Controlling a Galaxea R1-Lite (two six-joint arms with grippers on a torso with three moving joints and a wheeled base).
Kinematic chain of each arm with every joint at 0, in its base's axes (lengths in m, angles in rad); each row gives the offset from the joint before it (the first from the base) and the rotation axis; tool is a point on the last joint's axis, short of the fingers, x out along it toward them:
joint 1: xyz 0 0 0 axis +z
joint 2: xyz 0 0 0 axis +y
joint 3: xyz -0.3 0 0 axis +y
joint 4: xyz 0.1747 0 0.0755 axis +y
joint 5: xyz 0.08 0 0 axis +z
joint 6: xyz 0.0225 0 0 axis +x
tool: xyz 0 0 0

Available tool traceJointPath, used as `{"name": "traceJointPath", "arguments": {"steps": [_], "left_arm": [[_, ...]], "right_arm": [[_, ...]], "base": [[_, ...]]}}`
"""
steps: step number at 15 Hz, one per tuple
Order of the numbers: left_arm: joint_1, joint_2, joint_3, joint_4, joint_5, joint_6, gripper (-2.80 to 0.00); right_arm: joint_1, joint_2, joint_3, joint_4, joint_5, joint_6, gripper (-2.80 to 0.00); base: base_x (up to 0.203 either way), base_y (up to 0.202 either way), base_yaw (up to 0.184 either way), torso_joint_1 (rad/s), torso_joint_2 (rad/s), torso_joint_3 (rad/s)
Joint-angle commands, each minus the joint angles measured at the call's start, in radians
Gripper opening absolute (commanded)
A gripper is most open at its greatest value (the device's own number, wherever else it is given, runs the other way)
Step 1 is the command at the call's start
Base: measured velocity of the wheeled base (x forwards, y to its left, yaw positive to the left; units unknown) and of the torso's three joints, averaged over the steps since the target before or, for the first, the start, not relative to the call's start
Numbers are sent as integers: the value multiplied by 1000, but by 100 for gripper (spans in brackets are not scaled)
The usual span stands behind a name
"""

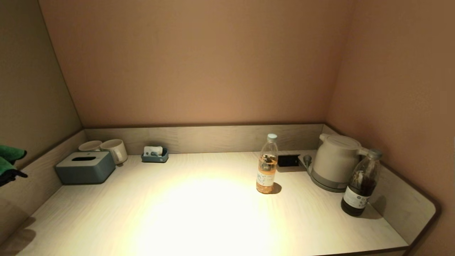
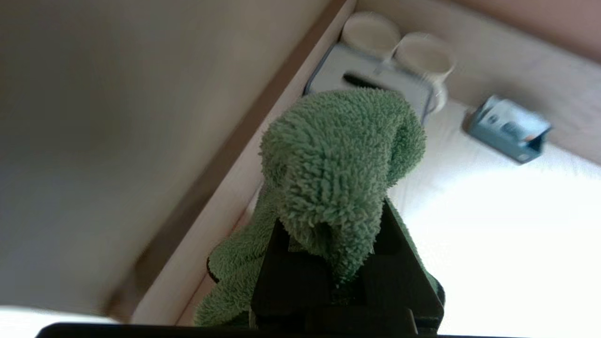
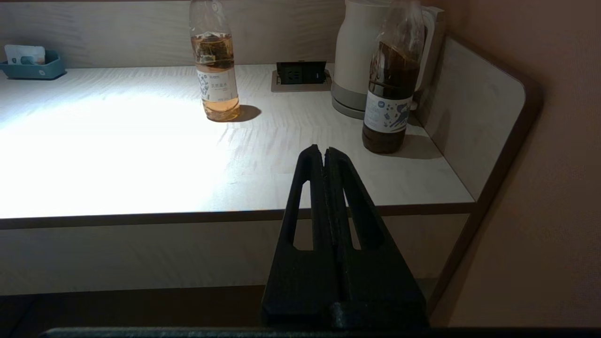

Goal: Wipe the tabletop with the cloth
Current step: Place the tablecloth

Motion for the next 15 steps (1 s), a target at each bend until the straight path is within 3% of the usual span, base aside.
{"name": "traceJointPath", "arguments": {"steps": [1,9,11,15], "left_arm": [[12,152,-12,-7,-5,-14,-280],[6,285,-83,22,-4,-14,-280],[-24,347,-156,75,-4,-9,-280],[-68,356,-140,86,-4,-7,-280]], "right_arm": [[0,1,0,0,0,0,-280],[0,1,0,0,0,0,-280],[0,1,0,0,0,0,-280],[0,1,0,0,0,0,-280]], "base": [[0,0,0,0,0,0],[0,0,0,0,0,0],[0,0,0,0,0,0],[0,0,0,0,0,0]]}}
